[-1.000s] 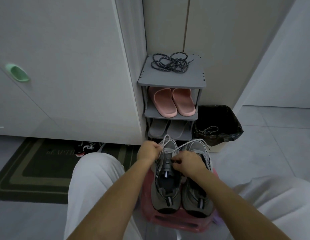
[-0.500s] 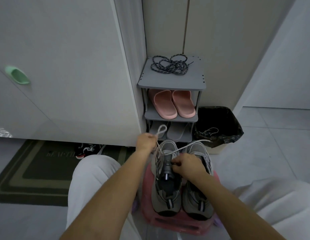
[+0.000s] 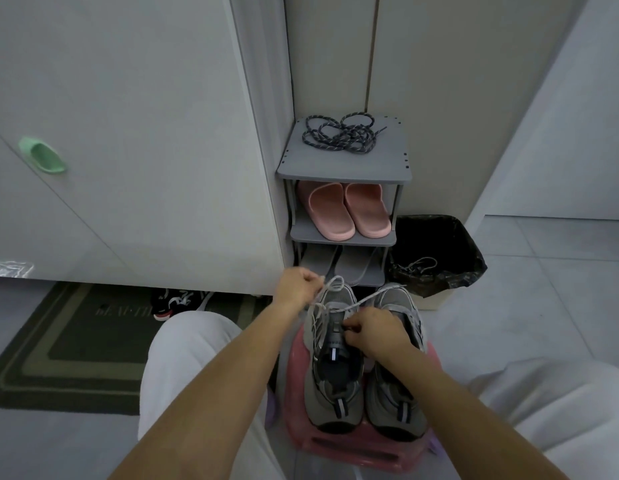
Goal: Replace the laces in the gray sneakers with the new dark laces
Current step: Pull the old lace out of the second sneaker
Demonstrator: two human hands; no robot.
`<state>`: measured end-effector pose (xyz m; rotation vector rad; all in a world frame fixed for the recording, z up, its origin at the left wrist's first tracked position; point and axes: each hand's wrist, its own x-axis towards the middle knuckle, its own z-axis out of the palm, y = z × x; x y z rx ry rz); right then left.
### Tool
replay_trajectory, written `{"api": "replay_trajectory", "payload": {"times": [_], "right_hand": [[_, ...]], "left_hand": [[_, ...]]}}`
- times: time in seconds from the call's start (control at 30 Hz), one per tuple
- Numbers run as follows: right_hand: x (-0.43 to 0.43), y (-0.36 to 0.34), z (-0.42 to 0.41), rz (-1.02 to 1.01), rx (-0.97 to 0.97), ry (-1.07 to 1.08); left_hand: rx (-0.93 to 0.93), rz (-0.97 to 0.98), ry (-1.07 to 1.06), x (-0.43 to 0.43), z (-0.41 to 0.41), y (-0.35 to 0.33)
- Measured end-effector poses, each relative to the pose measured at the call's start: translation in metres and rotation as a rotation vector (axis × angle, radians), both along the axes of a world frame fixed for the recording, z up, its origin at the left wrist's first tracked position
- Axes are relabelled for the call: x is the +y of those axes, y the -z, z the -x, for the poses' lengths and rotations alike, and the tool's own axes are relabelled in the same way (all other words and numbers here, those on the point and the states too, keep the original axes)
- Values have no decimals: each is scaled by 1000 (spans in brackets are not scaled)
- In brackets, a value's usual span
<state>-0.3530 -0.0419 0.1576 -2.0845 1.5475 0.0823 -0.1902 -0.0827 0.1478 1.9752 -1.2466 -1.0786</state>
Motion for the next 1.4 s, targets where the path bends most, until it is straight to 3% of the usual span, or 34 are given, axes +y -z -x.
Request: {"api": "replay_trajectory", "payload": {"times": [0.17, 0.47, 0.6, 0.87, 1.0, 1.23, 1.4], "right_hand": [[0, 1, 1, 8, -8, 0], [8, 9, 12, -19, -177, 191], [10, 8, 11, -35, -183, 201], [11, 12, 10, -52, -217, 261], [9, 14, 9, -54, -199, 247], [6, 17, 10, -51, -165, 204], [5, 19, 10, -47, -155, 201]], "left_hand": [[-274, -20, 169, 24, 10, 25], [-433, 54, 189, 29, 6, 38], [-359, 53, 105, 18, 3, 30], [130, 209, -388, -19, -22, -19], [164, 100, -280, -10, -14, -13], [-138, 11, 63, 20, 10, 27], [-281, 6, 119, 23, 18, 27]]}}
